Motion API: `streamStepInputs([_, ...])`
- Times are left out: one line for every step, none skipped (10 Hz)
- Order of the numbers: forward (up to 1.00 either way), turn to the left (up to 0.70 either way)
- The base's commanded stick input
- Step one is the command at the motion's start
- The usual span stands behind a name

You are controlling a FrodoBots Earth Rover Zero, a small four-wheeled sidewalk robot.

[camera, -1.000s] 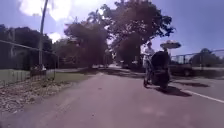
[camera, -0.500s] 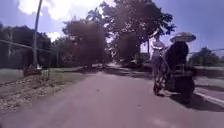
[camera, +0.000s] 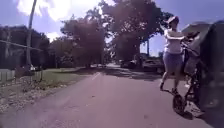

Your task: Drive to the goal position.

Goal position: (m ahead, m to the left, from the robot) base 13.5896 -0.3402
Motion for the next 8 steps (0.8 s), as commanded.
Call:
streamStepInputs([0.7,0.0])
streamStepInputs([0.7,0.0])
streamStepInputs([0.7,0.0])
streamStepInputs([0.7,0.0])
streamStepInputs([0.7,0.0])
streamStepInputs([0.7,0.0])
streamStepInputs([0.7,0.0])
streamStepInputs([0.7,0.0])
